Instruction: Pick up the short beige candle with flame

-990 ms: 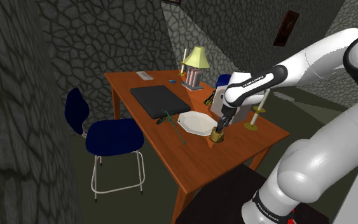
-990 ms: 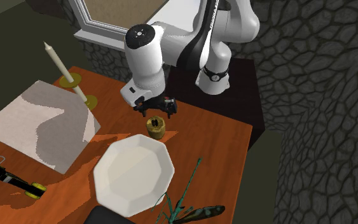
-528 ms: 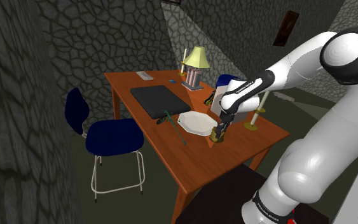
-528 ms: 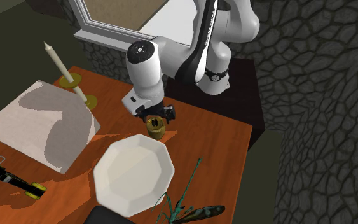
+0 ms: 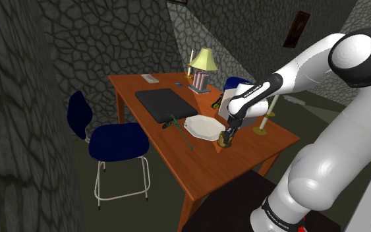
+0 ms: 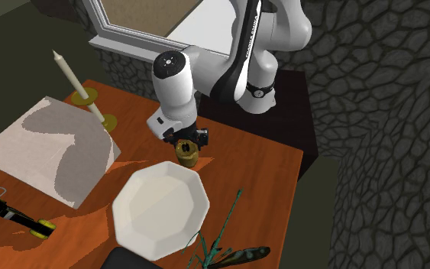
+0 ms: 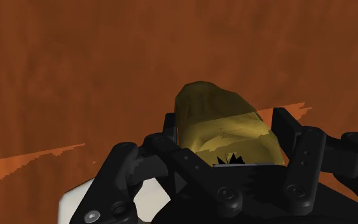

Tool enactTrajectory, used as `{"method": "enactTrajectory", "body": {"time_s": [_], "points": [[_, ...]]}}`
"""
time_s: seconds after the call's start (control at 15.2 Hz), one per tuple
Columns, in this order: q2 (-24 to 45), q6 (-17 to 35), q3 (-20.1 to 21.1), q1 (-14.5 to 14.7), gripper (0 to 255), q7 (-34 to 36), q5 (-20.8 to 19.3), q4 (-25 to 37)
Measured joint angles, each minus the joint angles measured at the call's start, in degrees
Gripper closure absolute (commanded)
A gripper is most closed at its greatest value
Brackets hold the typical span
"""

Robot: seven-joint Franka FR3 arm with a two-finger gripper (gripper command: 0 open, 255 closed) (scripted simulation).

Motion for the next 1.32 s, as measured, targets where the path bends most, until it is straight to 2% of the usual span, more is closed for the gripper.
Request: {"method": "enactTrajectory", "body": {"time_s": [0.4, 0.86, 1.32], "points": [[-0.85, -1.00, 0.16, -0.11, 255, 0.48, -0.58, 0.17], [-6.94, -7.90, 1.36, -1.33, 255, 2.93, -3.98, 1.42], [-11.36, -14.18, 2.67, -2.04, 255, 4.17, -5.38, 3.49]]}}
